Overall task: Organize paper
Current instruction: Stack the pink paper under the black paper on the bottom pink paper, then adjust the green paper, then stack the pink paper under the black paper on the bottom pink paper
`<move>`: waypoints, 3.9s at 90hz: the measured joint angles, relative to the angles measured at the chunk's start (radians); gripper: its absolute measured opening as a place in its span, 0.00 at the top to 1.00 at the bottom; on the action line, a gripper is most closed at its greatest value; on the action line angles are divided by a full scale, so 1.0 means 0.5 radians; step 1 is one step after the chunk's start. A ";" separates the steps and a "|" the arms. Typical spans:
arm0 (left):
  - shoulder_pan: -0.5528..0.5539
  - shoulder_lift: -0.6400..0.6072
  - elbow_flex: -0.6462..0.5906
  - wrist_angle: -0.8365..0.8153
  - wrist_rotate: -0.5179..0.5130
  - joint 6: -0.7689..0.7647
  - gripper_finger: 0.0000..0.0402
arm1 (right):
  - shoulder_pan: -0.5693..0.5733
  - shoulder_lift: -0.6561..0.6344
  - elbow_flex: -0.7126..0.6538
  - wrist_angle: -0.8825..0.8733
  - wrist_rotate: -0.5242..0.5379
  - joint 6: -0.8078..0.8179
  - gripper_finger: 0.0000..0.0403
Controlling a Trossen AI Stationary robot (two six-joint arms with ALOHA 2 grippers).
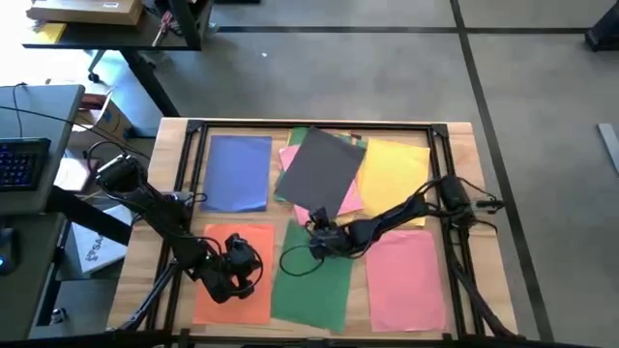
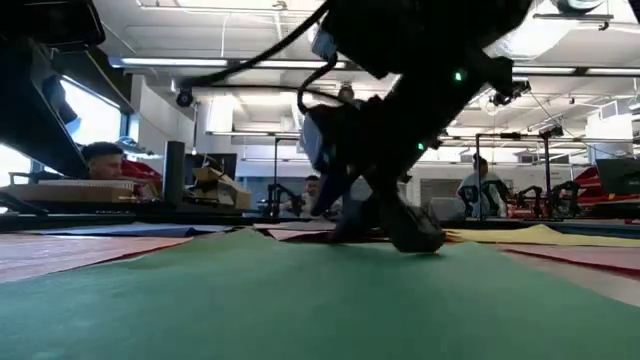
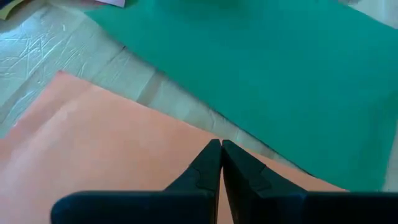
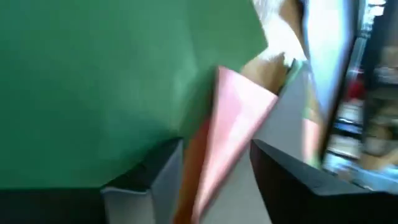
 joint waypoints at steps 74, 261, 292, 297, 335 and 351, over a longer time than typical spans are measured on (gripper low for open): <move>0.000 0.000 0.000 0.000 0.000 -0.005 1.00 | 0.020 -0.006 0.114 0.033 0.228 0.176 1.00; 0.108 0.000 0.001 0.317 0.022 0.325 1.00 | 0.208 -0.282 0.189 -0.567 -0.886 1.073 0.68; 0.108 0.009 0.001 0.322 0.020 0.326 1.00 | 0.040 -0.182 0.188 -0.314 -0.537 0.584 0.68; 0.108 0.009 0.001 0.316 0.023 0.325 1.00 | 0.007 -0.141 0.190 -0.212 -0.523 0.422 0.68; 0.108 0.009 0.001 0.309 0.031 0.327 1.00 | -0.177 -0.013 0.191 -0.080 -0.306 0.064 0.68; 0.108 0.009 0.001 0.310 0.037 0.326 1.00 | -0.261 -0.013 0.191 -0.160 -0.523 0.065 0.68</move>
